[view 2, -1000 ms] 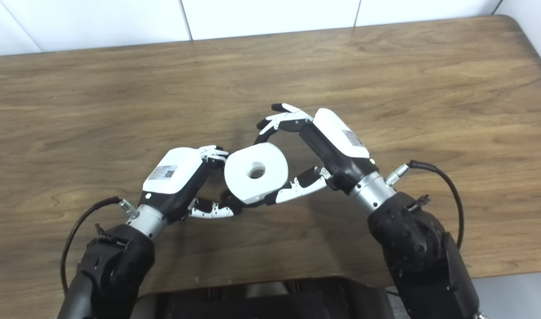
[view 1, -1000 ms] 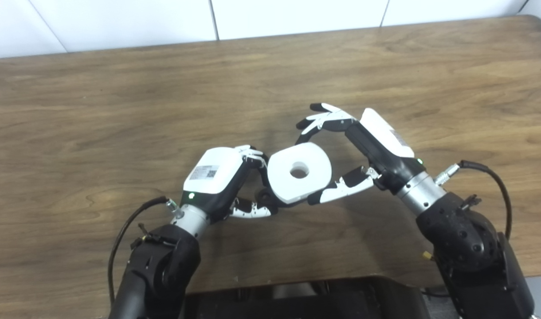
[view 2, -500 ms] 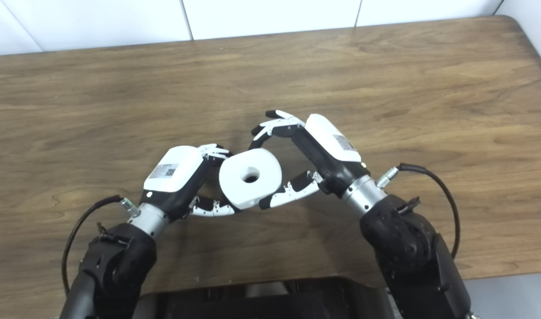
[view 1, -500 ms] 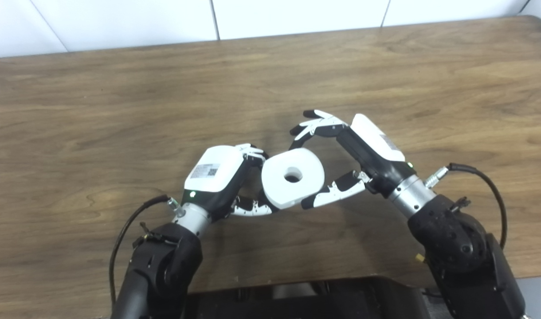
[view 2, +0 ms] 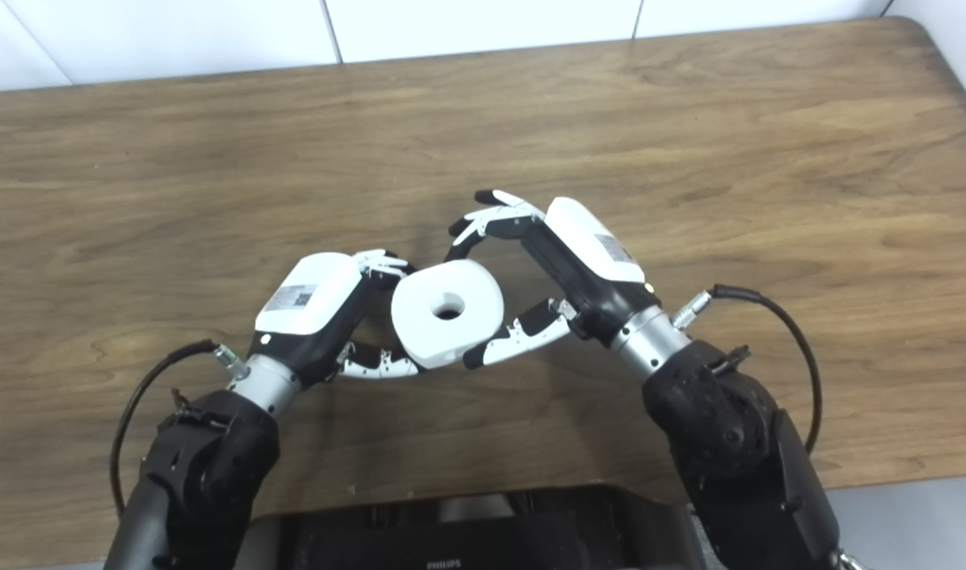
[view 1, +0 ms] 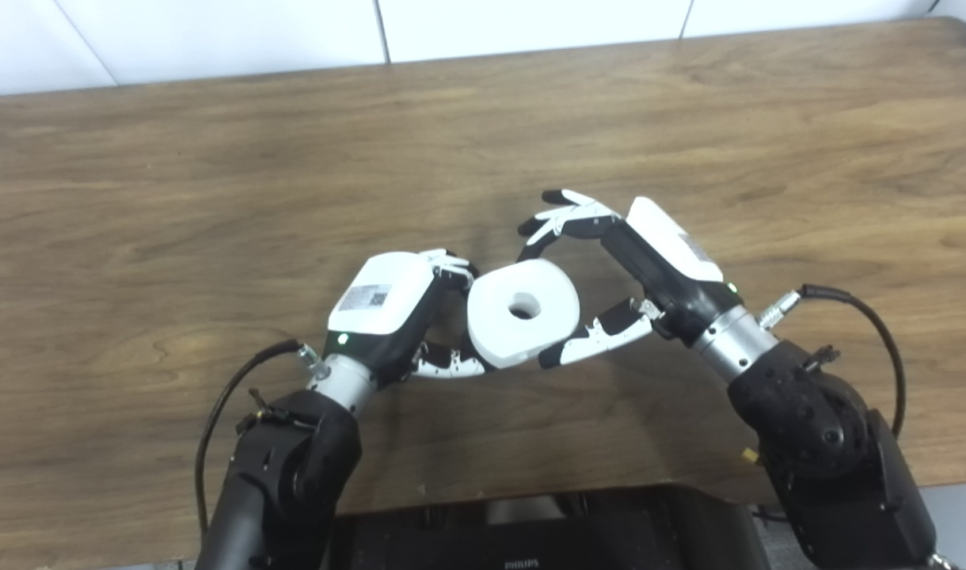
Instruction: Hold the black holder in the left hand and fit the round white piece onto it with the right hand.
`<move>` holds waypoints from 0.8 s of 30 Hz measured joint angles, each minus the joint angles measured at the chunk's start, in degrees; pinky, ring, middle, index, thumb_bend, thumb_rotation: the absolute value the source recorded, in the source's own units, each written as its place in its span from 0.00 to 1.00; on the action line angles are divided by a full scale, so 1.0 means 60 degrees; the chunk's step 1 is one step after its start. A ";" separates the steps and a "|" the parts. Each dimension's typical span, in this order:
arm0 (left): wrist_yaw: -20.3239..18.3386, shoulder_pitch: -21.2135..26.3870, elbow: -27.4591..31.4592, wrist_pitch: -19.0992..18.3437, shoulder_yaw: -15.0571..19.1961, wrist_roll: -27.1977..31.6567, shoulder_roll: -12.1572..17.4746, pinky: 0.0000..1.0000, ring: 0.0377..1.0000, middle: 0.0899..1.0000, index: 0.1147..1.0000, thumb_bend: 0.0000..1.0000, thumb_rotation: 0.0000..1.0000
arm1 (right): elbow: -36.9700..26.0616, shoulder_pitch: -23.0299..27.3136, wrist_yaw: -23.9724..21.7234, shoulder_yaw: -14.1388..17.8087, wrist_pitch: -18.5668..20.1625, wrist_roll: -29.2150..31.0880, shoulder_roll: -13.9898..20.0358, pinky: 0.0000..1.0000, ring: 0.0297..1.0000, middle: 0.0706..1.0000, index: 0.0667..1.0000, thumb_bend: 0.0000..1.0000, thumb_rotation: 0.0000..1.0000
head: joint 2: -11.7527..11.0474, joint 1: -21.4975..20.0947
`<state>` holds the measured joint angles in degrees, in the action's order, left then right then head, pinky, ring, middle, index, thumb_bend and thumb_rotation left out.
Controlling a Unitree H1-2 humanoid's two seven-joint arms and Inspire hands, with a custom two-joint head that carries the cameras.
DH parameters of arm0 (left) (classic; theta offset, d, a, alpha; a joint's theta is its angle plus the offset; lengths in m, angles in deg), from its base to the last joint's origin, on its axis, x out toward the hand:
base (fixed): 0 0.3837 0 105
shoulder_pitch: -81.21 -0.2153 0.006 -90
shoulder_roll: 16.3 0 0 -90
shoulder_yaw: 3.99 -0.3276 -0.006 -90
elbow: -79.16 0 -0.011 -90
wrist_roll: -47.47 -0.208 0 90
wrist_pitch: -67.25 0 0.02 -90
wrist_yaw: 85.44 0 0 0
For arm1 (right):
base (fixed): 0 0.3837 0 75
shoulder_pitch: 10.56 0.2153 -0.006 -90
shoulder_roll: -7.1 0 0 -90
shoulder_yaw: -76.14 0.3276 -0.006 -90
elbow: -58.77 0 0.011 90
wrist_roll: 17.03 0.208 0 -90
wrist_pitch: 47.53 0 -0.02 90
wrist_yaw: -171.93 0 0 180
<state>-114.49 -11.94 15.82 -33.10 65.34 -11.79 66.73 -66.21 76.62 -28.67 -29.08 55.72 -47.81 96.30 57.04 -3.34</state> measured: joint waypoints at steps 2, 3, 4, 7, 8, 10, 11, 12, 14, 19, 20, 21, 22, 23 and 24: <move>-0.0018 0.0000 0.0008 -0.0002 -0.0001 -0.0021 0.0000 0.82 0.88 0.78 0.42 0.52 0.06 | 0.0000 -0.0019 0.0000 0.0000 0.0001 -0.0002 -0.0001 0.79 0.92 0.75 0.45 0.52 0.13 | 0.0000 0.0000; -0.0019 0.0000 0.0010 -0.0002 -0.0001 -0.0030 0.0000 0.82 0.88 0.78 0.42 0.52 0.06 | 0.0000 -0.0026 0.0000 -0.0001 0.0002 -0.0005 -0.0001 0.79 0.92 0.75 0.45 0.52 0.13 | 0.0000 -0.0015; -0.0020 0.0000 0.0010 -0.0002 -0.0001 -0.0032 0.0000 0.81 0.88 0.78 0.42 0.52 0.06 | 0.0000 -0.0034 0.0000 -0.0001 0.0004 -0.0007 -0.0001 0.79 0.92 0.75 0.45 0.52 0.14 | 0.0000 -0.0015; -0.0028 0.0001 0.0015 -0.0002 -0.0001 -0.0047 0.0000 0.81 0.88 0.78 0.42 0.52 0.06 | 0.0010 -0.0048 0.0001 -0.0009 0.0003 -0.0014 -0.0003 0.78 0.92 0.75 0.45 0.52 0.13 | 0.0000 -0.0015; -0.0038 0.0001 0.0022 -0.0006 -0.0001 -0.0050 -0.0001 0.81 0.88 0.78 0.42 0.52 0.06 | 0.0017 -0.0050 0.0007 -0.0010 0.0003 -0.0016 -0.0007 0.79 0.92 0.75 0.45 0.52 0.13 | 0.0015 0.0000; -0.0048 0.0000 0.0030 -0.0014 -0.0001 -0.0051 -0.0001 0.81 0.88 0.78 0.42 0.52 0.06 | 0.0026 -0.0050 0.0015 -0.0010 0.0001 -0.0021 -0.0016 0.79 0.92 0.75 0.45 0.52 0.13 | 0.0015 0.0000; -0.0049 -0.0001 0.0030 -0.0014 -0.0001 -0.0051 -0.0002 0.81 0.88 0.78 0.42 0.52 0.06 | 0.0036 -0.0050 0.0026 -0.0010 0.0000 -0.0025 -0.0022 0.79 0.92 0.75 0.45 0.52 0.13 | 0.0029 -0.0015; -0.0047 -0.0002 0.0030 -0.0014 0.0000 -0.0050 -0.0003 0.81 0.88 0.78 0.42 0.52 0.06 | 0.0045 -0.0050 0.0042 -0.0010 -0.0004 -0.0032 -0.0028 0.80 0.92 0.75 0.45 0.52 0.13 | 0.0029 -0.0015; -0.0045 -0.0003 0.0030 -0.0014 0.0000 -0.0049 -0.0004 0.81 0.87 0.78 0.42 0.52 0.05 | 0.0097 -0.0046 0.0090 -0.0007 -0.0023 -0.0057 -0.0050 0.80 0.92 0.75 0.45 0.52 0.13 | 0.0029 -0.0029; -0.0048 -0.0009 0.0054 -0.0018 0.0000 -0.0051 -0.0015 0.81 0.88 0.78 0.42 0.52 0.05 | 0.0481 -0.0028 0.0242 0.0001 -0.0062 -0.0181 -0.0071 0.81 0.92 0.75 0.45 0.52 0.13 | 0.0029 -0.0029; -0.0053 -0.0008 0.0057 -0.0028 -0.0001 -0.0052 -0.0014 0.81 0.88 0.78 0.42 0.52 0.05 | 0.0488 -0.0014 0.0260 0.0009 -0.0066 -0.0205 -0.0076 0.80 0.92 0.75 0.45 0.52 0.13 | 0.0029 -0.0029; -0.0054 -0.0007 0.0057 -0.0032 0.0000 -0.0053 -0.0015 0.81 0.87 0.78 0.42 0.52 0.05 | 0.0507 -0.0001 0.0273 0.0002 -0.0092 -0.0214 -0.0074 0.80 0.92 0.74 0.45 0.52 0.13 | 0.0015 -0.0015; -0.0054 -0.0008 0.0058 -0.0036 -0.0001 -0.0057 -0.0015 0.81 0.87 0.78 0.42 0.52 0.05 | 0.0538 0.0014 0.0303 -0.0002 -0.0124 -0.0230 -0.0076 0.80 0.92 0.74 0.45 0.52 0.13 | 0.0015 -0.0015; -0.0054 -0.0008 0.0058 -0.0038 -0.0002 -0.0062 -0.0016 0.81 0.87 0.78 0.42 0.52 0.05 | 0.0570 0.0026 0.0344 -0.0008 -0.0169 -0.0266 -0.0074 0.79 0.91 0.74 0.45 0.52 0.13 | 0.0015 -0.0015; -0.0053 -0.0008 0.0058 -0.0043 -0.0002 -0.0067 -0.0017 0.81 0.87 0.78 0.42 0.52 0.05 | 0.0588 0.0038 0.0375 -0.0017 -0.0217 -0.0337 -0.0073 0.79 0.91 0.74 0.45 0.52 0.13 | 0.0015 -0.0015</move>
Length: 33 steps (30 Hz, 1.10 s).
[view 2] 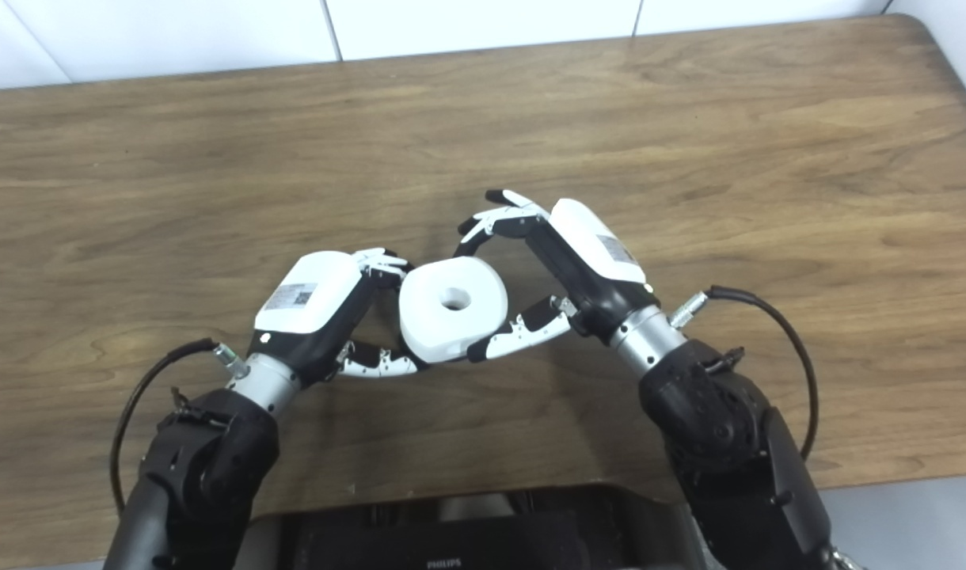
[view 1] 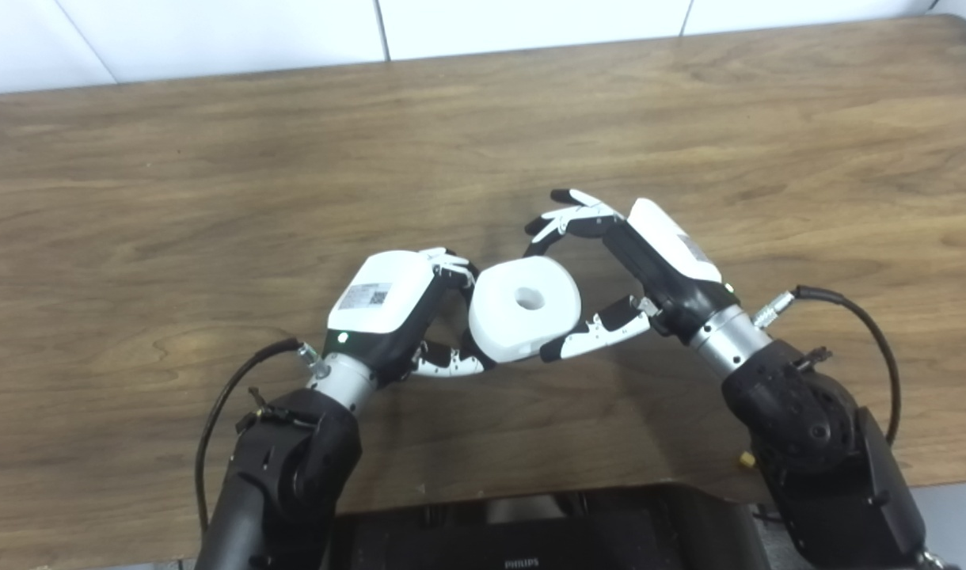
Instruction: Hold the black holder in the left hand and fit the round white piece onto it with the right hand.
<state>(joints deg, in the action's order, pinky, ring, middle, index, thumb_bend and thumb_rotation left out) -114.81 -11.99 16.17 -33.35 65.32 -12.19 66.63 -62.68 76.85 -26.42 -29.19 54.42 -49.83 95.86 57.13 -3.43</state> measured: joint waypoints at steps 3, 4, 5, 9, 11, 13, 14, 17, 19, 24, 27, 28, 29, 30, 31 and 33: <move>-0.0001 0.0000 0.0007 -0.0021 0.0001 -0.0012 -0.0004 0.81 0.88 0.78 0.42 0.52 0.06 | 0.0023 0.0050 0.0014 -0.0066 -0.0077 -0.0099 -0.0006 0.79 0.91 0.74 0.45 0.52 0.13 | 0.0015 0.0000; -0.0012 -0.0001 0.0020 -0.0039 -0.0001 -0.0021 -0.0009 0.81 0.88 0.78 0.42 0.52 0.06 | 0.0043 0.0079 0.0014 -0.0084 -0.0102 -0.0108 -0.0010 0.79 0.91 0.74 0.45 0.52 0.13 | 0.0029 0.0000; -0.0029 -0.0003 0.0035 -0.0051 -0.0001 -0.0034 -0.0012 0.81 0.88 0.78 0.42 0.52 0.06 | 0.0072 0.0100 0.0015 -0.0093 -0.0124 -0.0110 -0.0016 0.79 0.91 0.74 0.45 0.52 0.13 | 0.0029 0.0000; -0.0040 -0.0009 0.0054 -0.0077 -0.0002 -0.0049 -0.0013 0.81 0.88 0.78 0.42 0.52 0.06 | 0.0212 0.0196 0.0048 -0.0115 -0.0164 -0.0110 -0.0091 0.79 0.91 0.74 0.45 0.52 0.13 | 0.0015 0.0000; -0.0041 -0.0010 0.0058 -0.0089 -0.0004 -0.0076 -0.0017 0.80 0.88 0.78 0.42 0.52 0.06 | 0.0214 0.0197 0.0050 -0.0135 -0.0165 -0.0112 -0.0100 0.79 0.91 0.74 0.45 0.52 0.13 | 0.0015 0.0000; -0.0052 -0.0009 0.0067 -0.0114 -0.0006 -0.0130 -0.0025 0.81 0.88 0.78 0.42 0.52 0.06 | 0.0214 0.0205 0.0038 -0.0151 -0.0162 -0.0121 -0.0093 0.79 0.91 0.74 0.45 0.52 0.13 | 0.0015 0.0000; -0.0070 -0.0010 0.0076 -0.0136 -0.0007 -0.0149 -0.0032 0.81 0.88 0.78 0.42 0.52 0.06 | 0.0209 0.0208 0.0021 -0.0159 -0.0155 -0.0138 -0.0090 0.79 0.91 0.74 0.45 0.53 0.13 | 0.0000 0.0000; -0.0115 -0.0011 0.0115 -0.0190 -0.0015 -0.0185 -0.0043 0.81 0.88 0.78 0.42 0.52 0.06 | 0.0165 0.0222 -0.0045 -0.0195 -0.0109 -0.0254 -0.0070 0.78 0.91 0.75 0.45 0.53 0.14 | 0.0015 -0.0015; -0.0121 -0.0018 0.0128 -0.0196 -0.0016 -0.0184 -0.0041 0.81 0.88 0.78 0.42 0.52 0.06 | 0.0101 0.0242 -0.0144 -0.0224 -0.0038 -0.0317 -0.0046 0.80 0.92 0.75 0.45 0.53 0.14 | 0.0015 -0.0015; -0.0108 -0.0031 0.0131 -0.0173 -0.0015 -0.0172 -0.0034 0.81 0.88 0.78 0.42 0.52 0.06 | -0.0111 0.0333 -0.0454 -0.0344 0.0339 -0.0556 0.0019 0.87 0.94 0.77 0.53 0.89 0.22 | 0.0000 0.0000; -0.0108 -0.0050 0.0141 -0.0168 -0.0018 -0.0172 -0.0032 0.81 0.88 0.78 0.42 0.52 0.06 | -0.0137 0.0356 -0.0758 -0.0428 0.0561 -0.0788 0.0103 0.93 0.95 0.79 0.59 0.99 0.30 | 0.0015 -0.0044; -0.0114 -0.0051 0.0148 -0.0168 -0.0020 -0.0174 -0.0031 0.81 0.88 0.78 0.42 0.52 0.06 | -0.0138 0.0355 -0.1049 -0.0507 0.0655 -0.0899 0.0183 0.96 0.96 0.81 0.61 1.00 0.33 | 0.0015 -0.0044; -0.0120 -0.0055 0.0156 -0.0167 -0.0020 -0.0173 -0.0027 0.81 0.88 0.78 0.42 0.52 0.06 | -0.0152 0.0356 -0.1289 -0.0625 0.0748 -0.0997 0.0312 0.98 0.97 0.82 0.64 1.00 0.35 | 0.0015 -0.0044; -0.0122 -0.0065 0.0163 -0.0165 -0.0021 -0.0174 -0.0019 0.82 0.88 0.78 0.42 0.52 0.06 | -0.0246 0.0376 -0.1506 -0.0672 0.0818 -0.1098 0.0406 0.99 0.98 0.83 0.67 1.00 0.36 | 0.0015 -0.0044; -0.0123 -0.0069 0.0167 -0.0166 -0.0019 -0.0175 -0.0017 0.82 0.88 0.78 0.42 0.52 0.06 | -0.0392 0.0435 -0.1800 -0.0727 0.0956 -0.1208 0.0519 1.00 0.98 0.84 0.70 1.00 0.37 | 0.0000 -0.0044; -0.0126 -0.0069 0.0166 -0.0167 -0.0014 -0.0176 -0.0016 0.82 0.88 0.78 0.42 0.52 0.06 | -0.0508 0.0549 -0.2231 -0.0804 0.1040 -0.1389 0.0674 1.00 0.99 0.86 0.74 1.00 0.38 | 0.0000 -0.0058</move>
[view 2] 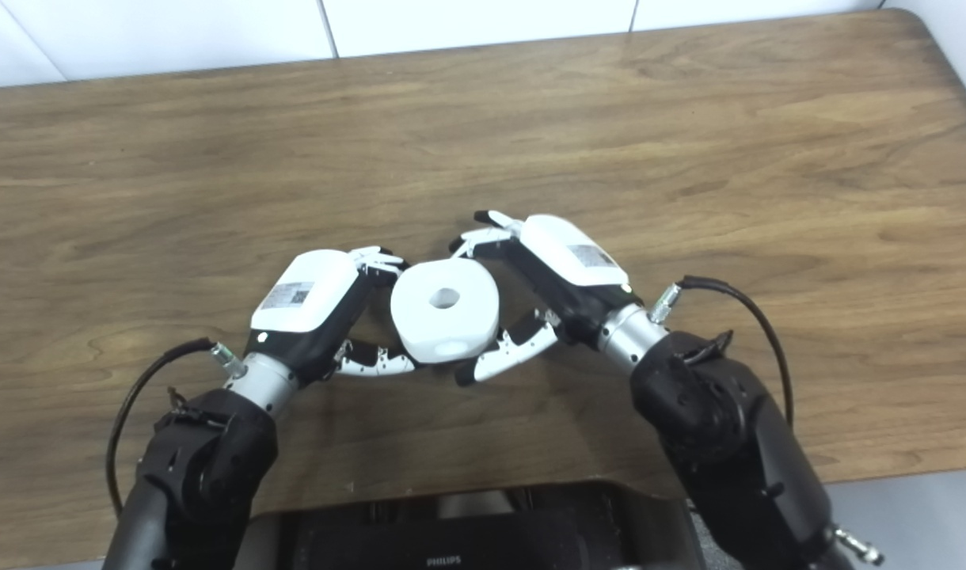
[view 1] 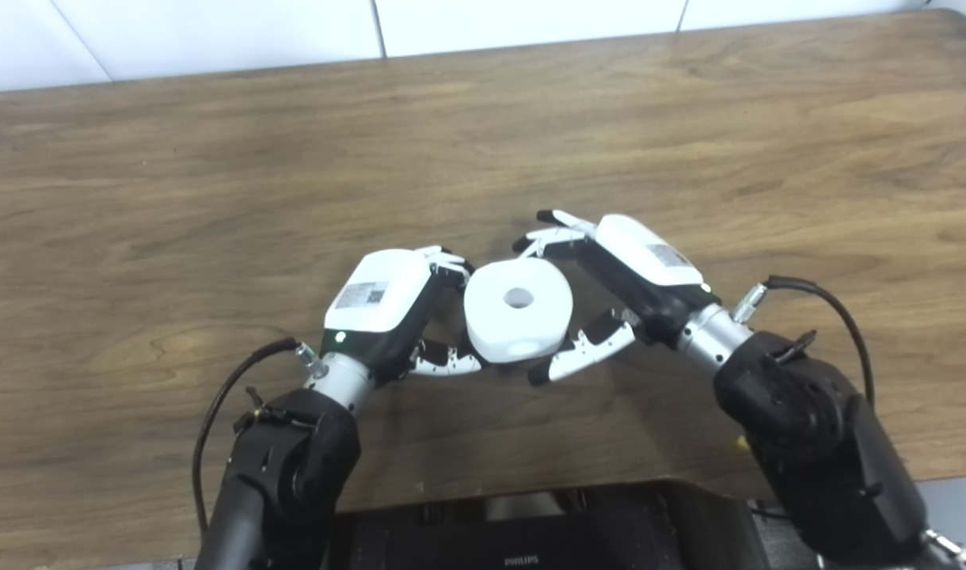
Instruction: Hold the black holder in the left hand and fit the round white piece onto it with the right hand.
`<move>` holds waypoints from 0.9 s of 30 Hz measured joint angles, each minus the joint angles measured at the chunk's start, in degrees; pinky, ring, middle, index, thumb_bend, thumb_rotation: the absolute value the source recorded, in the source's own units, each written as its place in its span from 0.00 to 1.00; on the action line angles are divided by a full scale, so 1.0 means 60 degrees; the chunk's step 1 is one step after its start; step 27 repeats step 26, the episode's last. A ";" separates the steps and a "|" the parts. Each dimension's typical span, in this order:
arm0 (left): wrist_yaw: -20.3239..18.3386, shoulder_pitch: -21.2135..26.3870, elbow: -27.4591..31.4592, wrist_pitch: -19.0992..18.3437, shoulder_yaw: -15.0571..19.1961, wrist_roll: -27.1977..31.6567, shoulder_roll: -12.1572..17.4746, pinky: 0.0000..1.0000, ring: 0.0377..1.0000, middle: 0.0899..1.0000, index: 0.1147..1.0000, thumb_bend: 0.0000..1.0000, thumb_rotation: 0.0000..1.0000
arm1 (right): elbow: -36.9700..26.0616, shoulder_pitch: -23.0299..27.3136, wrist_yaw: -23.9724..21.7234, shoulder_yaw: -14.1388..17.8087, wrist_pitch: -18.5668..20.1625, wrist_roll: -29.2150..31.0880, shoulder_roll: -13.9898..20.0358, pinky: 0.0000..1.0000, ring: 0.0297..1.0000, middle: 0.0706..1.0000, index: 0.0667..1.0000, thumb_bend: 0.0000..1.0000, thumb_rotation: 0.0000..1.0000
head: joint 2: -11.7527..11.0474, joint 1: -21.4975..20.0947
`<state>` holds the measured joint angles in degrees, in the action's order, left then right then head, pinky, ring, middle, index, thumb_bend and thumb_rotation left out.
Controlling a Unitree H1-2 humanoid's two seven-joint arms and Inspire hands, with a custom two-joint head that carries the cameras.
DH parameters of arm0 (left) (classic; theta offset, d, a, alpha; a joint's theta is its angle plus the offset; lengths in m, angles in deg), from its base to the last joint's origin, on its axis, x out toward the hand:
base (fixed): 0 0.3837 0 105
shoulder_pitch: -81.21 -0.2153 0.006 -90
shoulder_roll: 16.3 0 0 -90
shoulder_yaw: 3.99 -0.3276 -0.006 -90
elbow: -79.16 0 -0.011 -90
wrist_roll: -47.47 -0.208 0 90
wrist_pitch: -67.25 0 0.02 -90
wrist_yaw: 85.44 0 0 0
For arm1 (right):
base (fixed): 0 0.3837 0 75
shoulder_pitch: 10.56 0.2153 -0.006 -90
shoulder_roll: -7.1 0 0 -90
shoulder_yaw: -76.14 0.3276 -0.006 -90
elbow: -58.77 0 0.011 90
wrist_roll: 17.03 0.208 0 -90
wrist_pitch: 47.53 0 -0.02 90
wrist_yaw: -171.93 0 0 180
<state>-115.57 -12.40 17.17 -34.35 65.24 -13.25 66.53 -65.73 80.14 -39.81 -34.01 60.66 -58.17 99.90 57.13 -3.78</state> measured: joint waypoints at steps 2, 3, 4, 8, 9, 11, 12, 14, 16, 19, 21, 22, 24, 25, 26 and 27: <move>-0.0001 -0.0001 0.0000 0.0001 -0.0001 0.0001 0.0001 0.81 0.88 0.78 0.42 0.52 0.06 | -0.0155 0.0025 -0.0243 -0.0036 0.0121 -0.0184 0.0027 1.00 0.99 0.87 0.77 1.00 0.39 | 0.0000 0.0000; 0.0000 -0.0001 0.0000 0.0002 -0.0001 0.0001 0.0001 0.81 0.87 0.78 0.42 0.52 0.06 | -0.0211 0.0040 -0.0316 -0.0055 0.0125 -0.0234 0.0022 1.00 0.99 0.87 0.78 1.00 0.39 | -0.0029 0.0000; 0.0000 0.0002 0.0000 0.0002 -0.0001 0.0001 0.0003 0.81 0.87 0.78 0.42 0.52 0.06 | -0.0227 0.0055 -0.0354 -0.0072 0.0125 -0.0295 0.0014 1.00 0.99 0.87 0.79 1.00 0.40 | -0.0029 0.0014; 0.0000 0.0004 -0.0002 0.0004 -0.0005 -0.0001 0.0009 0.81 0.87 0.78 0.42 0.52 0.06 | -0.0226 0.0067 -0.0502 -0.0076 0.0125 -0.0529 0.0009 1.00 1.00 0.88 0.80 1.00 0.41 | -0.0073 0.0000; 0.0000 0.0004 -0.0002 0.0004 -0.0004 -0.0001 0.0011 0.81 0.87 0.78 0.42 0.52 0.06 | -0.0226 0.0066 -0.0539 -0.0075 0.0125 -0.0554 0.0009 1.00 1.00 0.89 0.80 1.00 0.41 | -0.0073 0.0000; 0.0001 0.0004 -0.0002 0.0004 -0.0004 -0.0002 0.0015 0.82 0.88 0.78 0.42 0.52 0.06 | -0.0224 0.0065 -0.0621 -0.0073 0.0125 -0.0616 0.0009 1.00 1.00 0.91 0.80 1.00 0.42 | -0.0073 0.0014; 0.0000 0.0004 -0.0002 0.0003 -0.0005 -0.0001 0.0015 0.82 0.88 0.78 0.42 0.52 0.06 | -0.0223 0.0064 -0.0668 -0.0070 0.0127 -0.0670 0.0009 1.00 1.00 0.92 0.80 1.00 0.42 | -0.0088 0.0029; -0.0003 0.0004 -0.0003 0.0003 -0.0013 -0.0002 0.0015 0.82 0.88 0.78 0.42 0.52 0.06 | -0.0204 0.0057 -0.0713 -0.0063 0.0127 -0.0745 0.0009 1.00 1.00 0.93 0.81 1.00 0.43 | -0.0088 0.0015; -0.0003 0.0007 -0.0005 0.0003 -0.0017 -0.0003 0.0014 0.82 0.87 0.78 0.42 0.52 0.06 | -0.0171 0.0049 -0.0738 -0.0051 0.0127 -0.0776 0.0009 1.00 1.00 0.93 0.81 1.00 0.43 | -0.0102 0.0000; -0.0003 0.0017 -0.0012 0.0003 -0.0020 -0.0009 0.0015 0.82 0.87 0.78 0.42 0.52 0.06 | -0.0129 0.0036 -0.0749 -0.0022 0.0126 -0.0808 0.0009 1.00 1.00 0.94 0.82 1.00 0.44 | -0.0117 0.0015; -0.0003 0.0024 -0.0018 0.0002 -0.0022 -0.0016 0.0015 0.82 0.88 0.78 0.42 0.52 0.06 | -0.0127 0.0038 -0.0761 -0.0008 0.0126 -0.0862 0.0009 1.00 1.00 0.96 0.84 1.00 0.45 | -0.0117 0.0029; -0.0003 0.0024 -0.0018 0.0001 -0.0025 -0.0021 0.0015 0.82 0.87 0.78 0.42 0.52 0.06 | -0.0127 0.0038 -0.0766 0.0008 0.0126 -0.0884 0.0009 1.00 1.00 0.96 0.85 1.00 0.45 | -0.0132 0.0029; -0.0003 0.0024 -0.0021 0.0001 -0.0027 -0.0022 0.0014 0.82 0.87 0.77 0.42 0.52 0.06 | -0.0128 0.0042 -0.0776 0.0046 0.0129 -0.0935 0.0007 1.00 1.00 0.98 0.89 1.00 0.45 | -0.0146 0.0044; -0.0003 0.0024 -0.0023 0.0001 -0.0028 -0.0022 0.0014 0.82 0.87 0.77 0.42 0.52 0.06 | -0.0132 0.0048 -0.0796 0.0062 0.0143 -0.0961 0.0001 1.00 1.00 0.99 0.91 1.00 0.45 | -0.0146 0.0044; -0.0002 0.0026 -0.0027 0.0001 -0.0027 -0.0022 0.0014 0.82 0.87 0.77 0.42 0.52 0.06 | -0.0135 0.0056 -0.0826 0.0074 0.0177 -0.1005 -0.0011 1.00 1.00 1.00 0.92 1.00 0.45 | -0.0175 0.0044; -0.0002 0.0026 -0.0027 0.0001 -0.0027 -0.0022 0.0014 0.82 0.87 0.77 0.42 0.52 0.06 | -0.0135 0.0056 -0.0826 0.0074 0.0177 -0.1005 -0.0011 1.00 1.00 1.00 0.92 1.00 0.45 | -0.0175 0.0044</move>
